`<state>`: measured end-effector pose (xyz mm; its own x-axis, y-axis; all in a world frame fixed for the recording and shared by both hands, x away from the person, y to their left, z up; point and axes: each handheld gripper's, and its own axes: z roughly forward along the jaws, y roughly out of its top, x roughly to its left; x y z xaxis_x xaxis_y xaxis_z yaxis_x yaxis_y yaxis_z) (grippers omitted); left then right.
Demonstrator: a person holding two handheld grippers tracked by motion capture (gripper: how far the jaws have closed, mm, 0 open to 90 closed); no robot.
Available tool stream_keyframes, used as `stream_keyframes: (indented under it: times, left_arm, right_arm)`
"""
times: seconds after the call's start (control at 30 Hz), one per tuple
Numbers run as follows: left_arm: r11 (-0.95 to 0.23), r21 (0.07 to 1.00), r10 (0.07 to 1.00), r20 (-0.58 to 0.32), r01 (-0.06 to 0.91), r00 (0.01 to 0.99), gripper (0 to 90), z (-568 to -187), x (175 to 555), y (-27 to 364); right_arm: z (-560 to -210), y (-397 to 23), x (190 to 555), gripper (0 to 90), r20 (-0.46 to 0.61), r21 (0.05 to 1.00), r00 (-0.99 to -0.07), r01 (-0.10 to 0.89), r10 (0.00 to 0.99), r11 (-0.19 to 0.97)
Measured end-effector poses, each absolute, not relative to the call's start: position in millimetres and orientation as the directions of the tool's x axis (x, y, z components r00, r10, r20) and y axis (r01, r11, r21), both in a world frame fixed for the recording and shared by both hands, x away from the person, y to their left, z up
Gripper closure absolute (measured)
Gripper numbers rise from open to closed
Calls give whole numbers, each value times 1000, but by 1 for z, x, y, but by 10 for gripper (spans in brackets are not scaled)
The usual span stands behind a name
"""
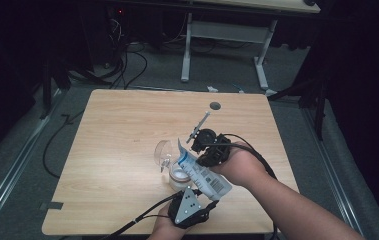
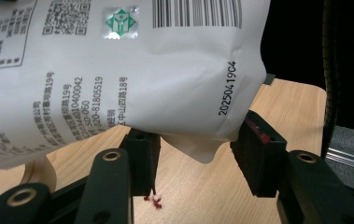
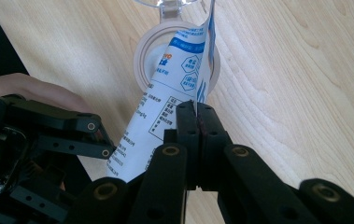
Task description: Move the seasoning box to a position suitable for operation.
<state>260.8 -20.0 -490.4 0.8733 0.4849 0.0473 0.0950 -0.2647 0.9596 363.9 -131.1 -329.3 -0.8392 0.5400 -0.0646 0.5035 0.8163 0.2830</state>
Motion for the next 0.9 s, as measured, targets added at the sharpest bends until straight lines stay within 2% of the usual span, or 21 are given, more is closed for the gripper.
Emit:
stream_keyframes:
  times: [0.9]
  left_arm:
    - [-254, 958, 494, 8, 135, 870, 525, -500, 266, -13]
  right_arm:
    - [-328, -130, 365, 898, -59, 276, -836, 511, 545, 814]
